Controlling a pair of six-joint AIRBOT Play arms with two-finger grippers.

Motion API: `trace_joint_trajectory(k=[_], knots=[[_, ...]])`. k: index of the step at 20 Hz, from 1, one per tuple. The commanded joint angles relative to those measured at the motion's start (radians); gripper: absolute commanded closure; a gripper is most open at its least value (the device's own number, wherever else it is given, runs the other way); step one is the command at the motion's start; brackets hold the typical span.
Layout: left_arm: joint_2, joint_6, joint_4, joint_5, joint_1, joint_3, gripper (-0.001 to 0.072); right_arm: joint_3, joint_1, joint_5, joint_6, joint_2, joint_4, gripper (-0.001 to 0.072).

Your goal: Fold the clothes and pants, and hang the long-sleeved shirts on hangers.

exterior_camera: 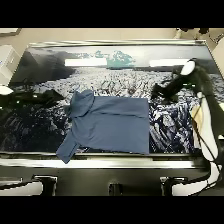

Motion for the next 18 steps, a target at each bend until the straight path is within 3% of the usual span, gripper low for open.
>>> trace_joint_trajectory(k=[1, 4, 8, 11, 14, 16, 17, 18], knots=[[0.006, -0.088, 0.172, -0.247, 0.149, 0.005, 0.0128, -0.083, -0.086, 0.207, -0.1, 0.084, -0.182, 0.0155], [0.063, -0.085, 0.332, -0.283, 0.225, -0.166, 0.0128, -0.411, -0.09, 0.063, -0.108, 0.233, -0.134, 0.0138], [0.132, 0.029, 0.296, -0.172, 0.209, -0.501, 0.0128, -0.84, -0.091, -0.141, -0.138, 0.355, 0.097, 0.0138], [0.132, 0.088, 0.216, -0.143, 0.199, -0.62, 0.0128, -0.923, -0.09, -0.136, -0.164, 0.358, 0.147, 0.014], [0.132, 0.093, 0.193, -0.108, 0.196, -0.663, 0.0128, -0.929, -0.09, -0.132, -0.169, 0.358, 0.167, 0.0139], [0.132, 0.093, 0.188, -0.094, 0.187, -0.677, 0.0128, -0.932, -0.082, -0.139, -0.176, 0.358, 0.178, 0.0075], [0.132, 0.093, 0.187, -0.093, 0.177, -0.678, 0.0148, -0.939, -0.069, -0.147, -0.188, 0.358, 0.184, 0.0063], [0.132, 0.093, 0.184, -0.093, 0.164, -0.678, 0.029, -0.952, -0.044, -0.168, -0.192, 0.358, 0.184, 0.0018]])
